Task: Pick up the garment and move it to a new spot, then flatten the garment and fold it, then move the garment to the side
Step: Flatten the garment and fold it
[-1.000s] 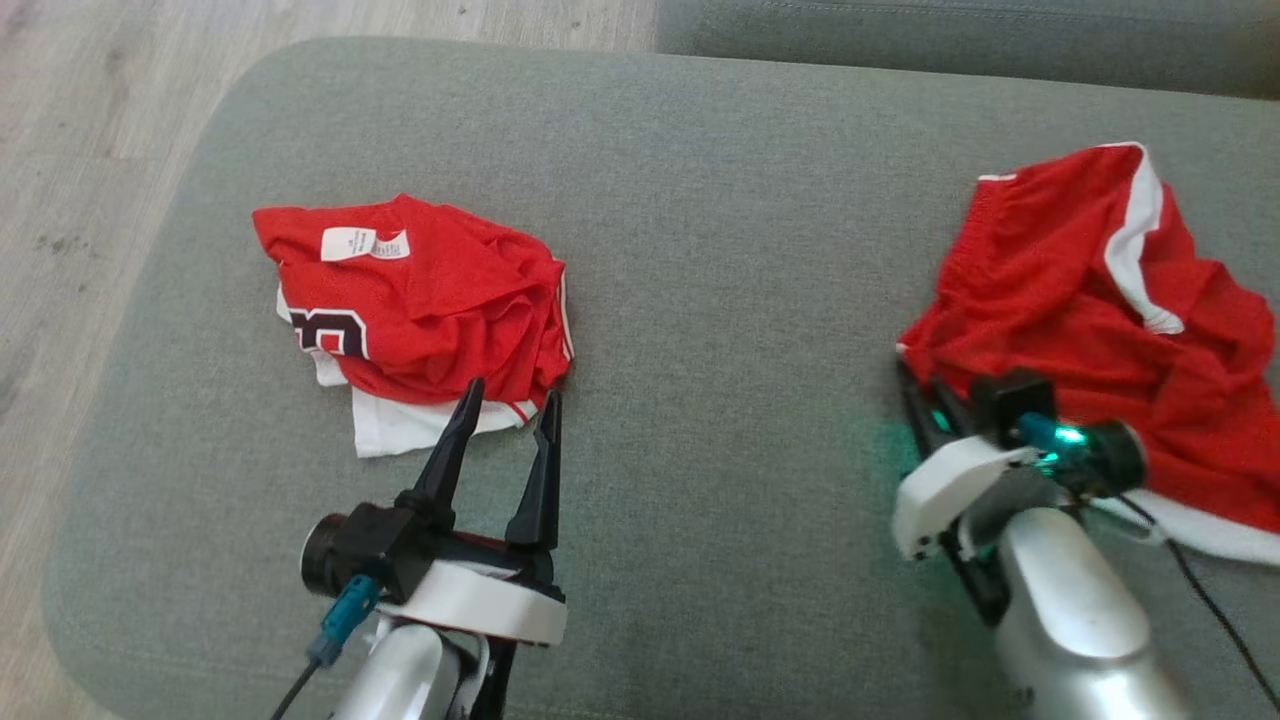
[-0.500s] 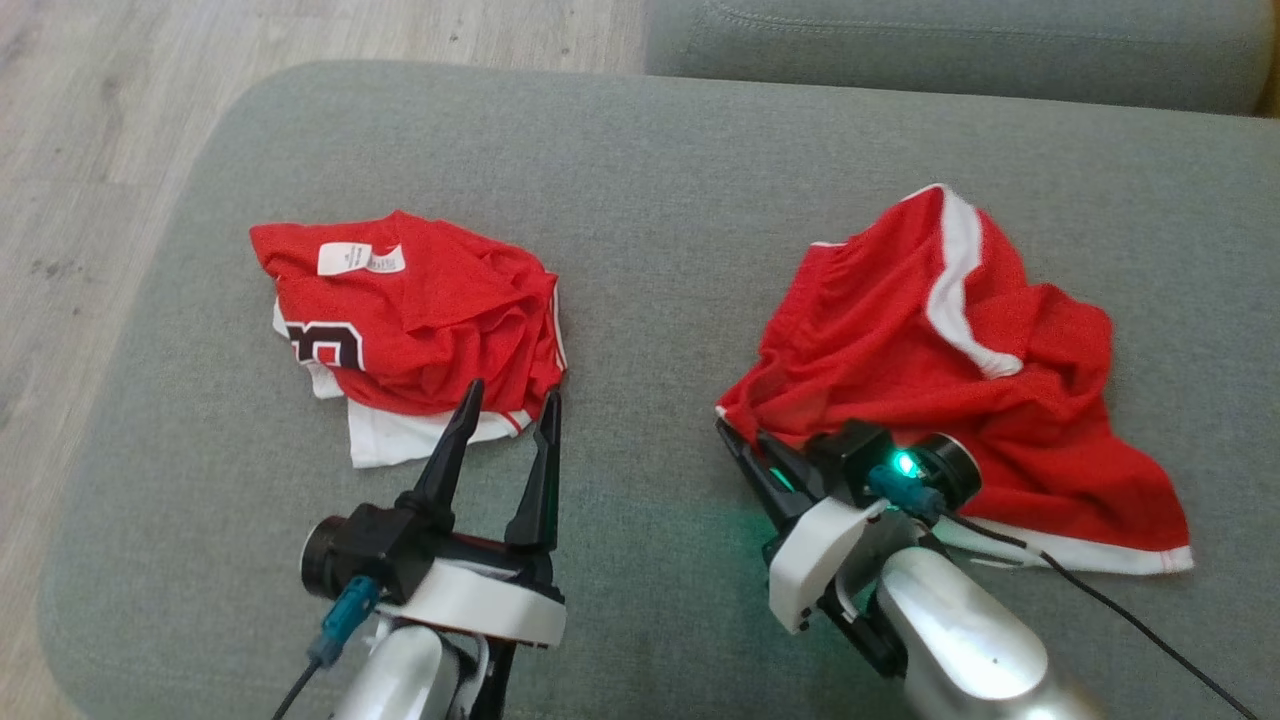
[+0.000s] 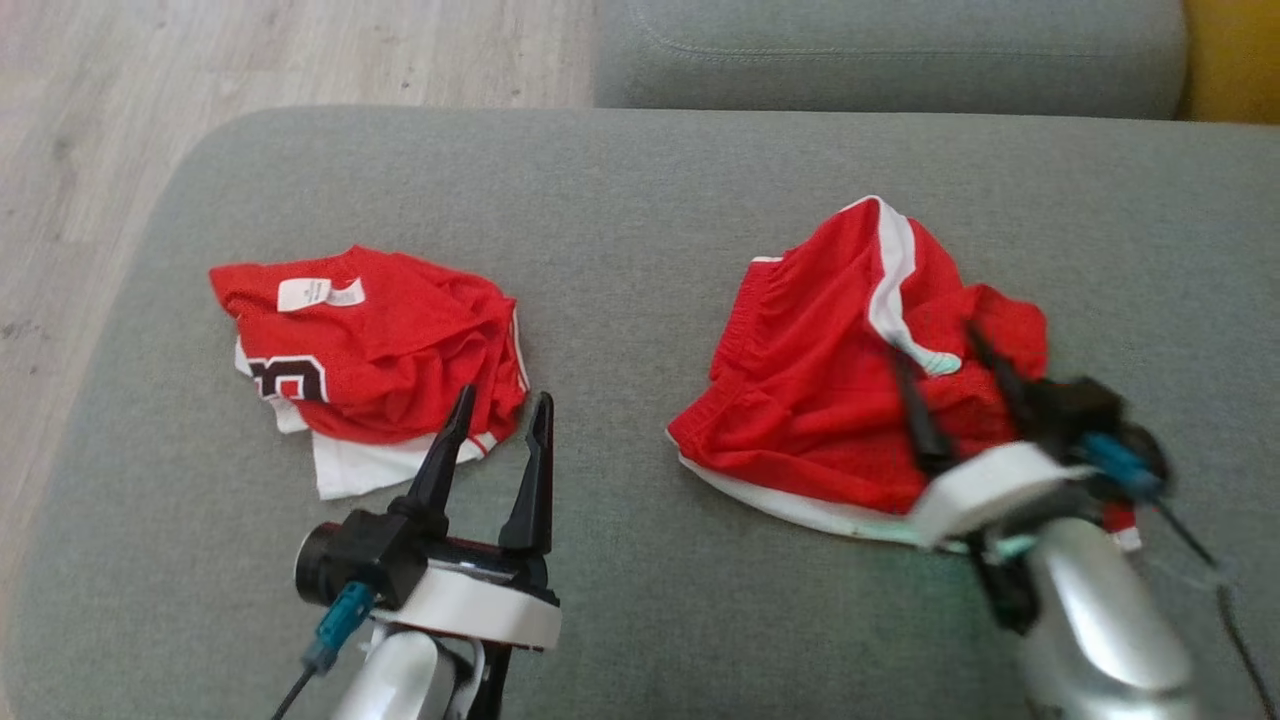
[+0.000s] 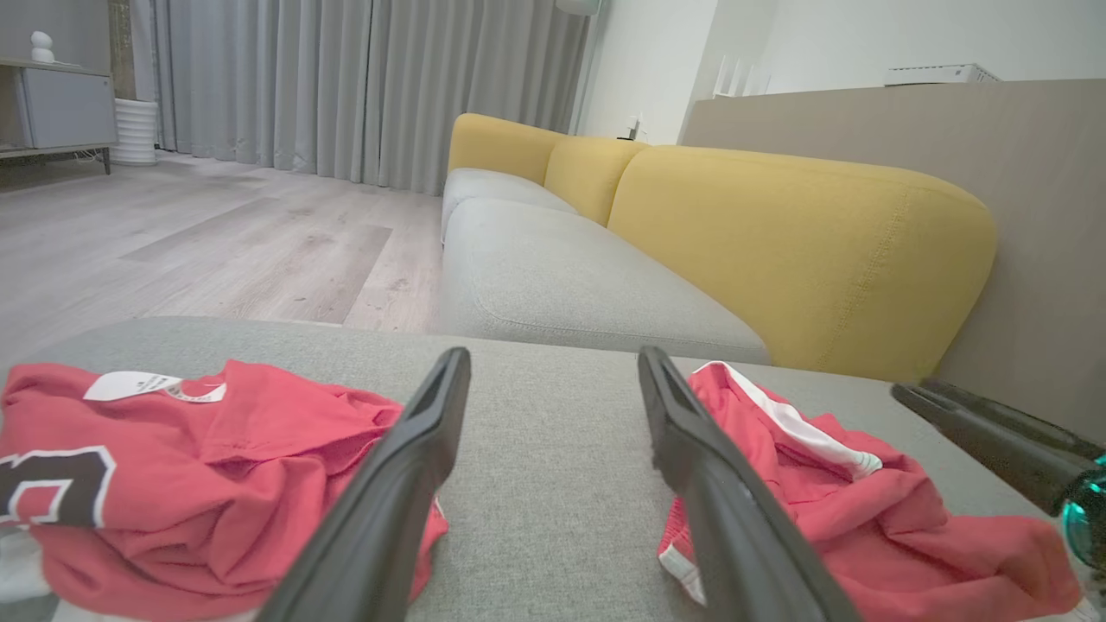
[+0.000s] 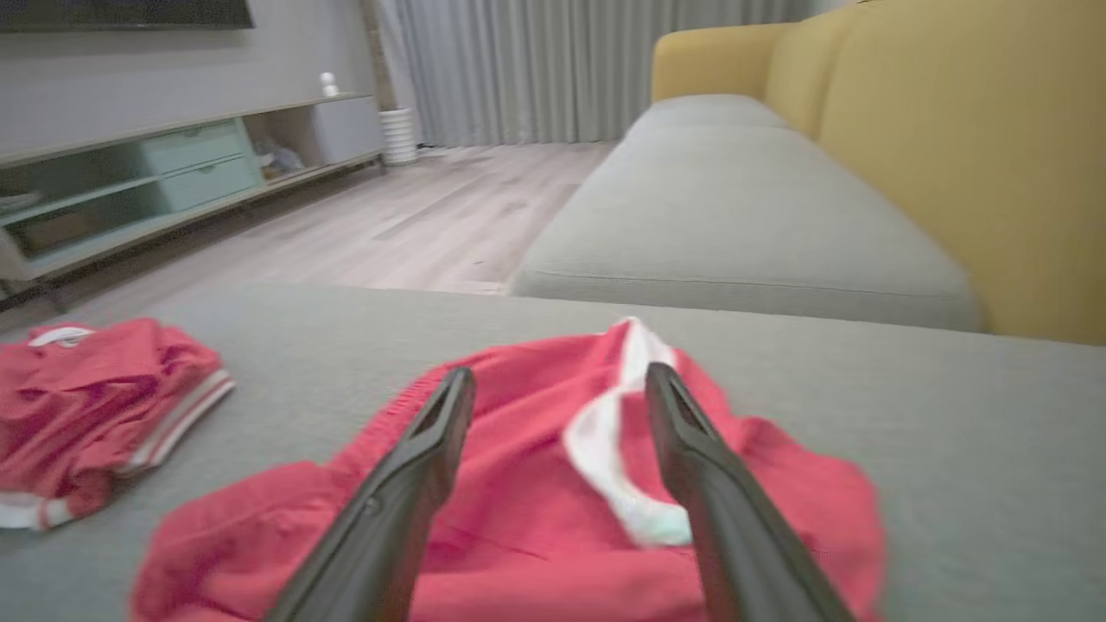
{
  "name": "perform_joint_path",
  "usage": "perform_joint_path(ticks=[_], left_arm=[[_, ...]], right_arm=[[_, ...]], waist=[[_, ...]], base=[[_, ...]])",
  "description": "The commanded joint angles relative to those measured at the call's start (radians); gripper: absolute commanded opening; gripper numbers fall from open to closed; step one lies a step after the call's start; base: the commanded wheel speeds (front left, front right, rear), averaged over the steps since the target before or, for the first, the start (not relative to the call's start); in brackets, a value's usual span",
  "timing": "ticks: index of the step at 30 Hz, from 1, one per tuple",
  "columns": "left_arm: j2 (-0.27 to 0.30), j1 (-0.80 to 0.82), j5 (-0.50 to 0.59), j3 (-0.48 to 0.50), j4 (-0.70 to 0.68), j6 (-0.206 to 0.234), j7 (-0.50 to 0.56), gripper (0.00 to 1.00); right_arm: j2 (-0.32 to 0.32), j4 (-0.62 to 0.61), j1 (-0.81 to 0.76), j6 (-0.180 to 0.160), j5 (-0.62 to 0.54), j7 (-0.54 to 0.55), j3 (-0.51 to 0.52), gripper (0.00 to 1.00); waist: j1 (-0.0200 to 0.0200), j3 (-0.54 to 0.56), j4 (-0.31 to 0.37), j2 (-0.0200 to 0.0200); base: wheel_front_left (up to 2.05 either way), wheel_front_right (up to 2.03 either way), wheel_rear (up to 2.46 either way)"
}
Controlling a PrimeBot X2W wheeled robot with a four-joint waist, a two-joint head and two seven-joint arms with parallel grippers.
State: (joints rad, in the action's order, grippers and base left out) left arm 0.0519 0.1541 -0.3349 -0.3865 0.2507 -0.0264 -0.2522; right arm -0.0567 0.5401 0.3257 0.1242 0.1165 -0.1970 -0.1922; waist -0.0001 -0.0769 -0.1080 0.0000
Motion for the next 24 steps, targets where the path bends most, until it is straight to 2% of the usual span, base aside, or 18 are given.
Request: perform_joint_path(ticks=[1,4,9,11,14,17,24], left_arm=[[-0.002,0.011,-0.002,0.037,-0.036,0.004,-0.010,1.00],[-0.002,0.011,0.000,0.037,-0.040,0.003,-0.010,1.00],[-0.002,0.021,0.002,0.032,-0.043,-0.002,-0.010,1.00],[-0.002,0.030,0.002,0.027,-0.040,-0.005,-0.010,1.00],[-0.002,0.038,0.001,0.021,-0.037,-0.006,-0.010,1.00],[-0.002,0.046,0.003,0.018,-0.035,-0.007,-0.010,1.00],[-0.002,0.060,0.005,0.017,-0.034,-0.010,-0.010,1.00]], right_arm=[[0.006,-0.044,-0.018,0.007,-0.035,0.000,0.059,1.00],[0.006,-0.065,-0.046,0.007,-0.084,0.035,0.174,1.00],[0.006,-0.071,-0.040,0.007,-0.096,0.086,0.256,1.00],[0.006,-0.045,-0.007,0.007,-0.087,0.127,0.324,1.00],[0.006,0.002,0.035,0.007,-0.102,0.166,0.373,1.00],[0.006,0.063,0.084,0.007,-0.116,0.206,0.403,1.00],[0.006,0.213,0.175,0.007,-0.144,0.259,0.396,1.00]], waist=[[0.0001,0.002,0.009,0.0000],[0.0001,-0.006,0.017,0.0000],[0.0001,-0.026,0.014,0.0000],[0.0001,-0.043,0.006,0.0000],[0.0001,-0.060,-0.005,0.0000],[0.0001,-0.078,-0.018,0.0000],[0.0001,-0.110,-0.039,0.0000]], base=[[0.00,0.00,0.00],[0.00,0.00,0.00],[0.00,0.00,0.00],[0.00,0.00,0.00],[0.00,0.00,0.00],[0.00,0.00,0.00],[0.00,0.00,0.00]])
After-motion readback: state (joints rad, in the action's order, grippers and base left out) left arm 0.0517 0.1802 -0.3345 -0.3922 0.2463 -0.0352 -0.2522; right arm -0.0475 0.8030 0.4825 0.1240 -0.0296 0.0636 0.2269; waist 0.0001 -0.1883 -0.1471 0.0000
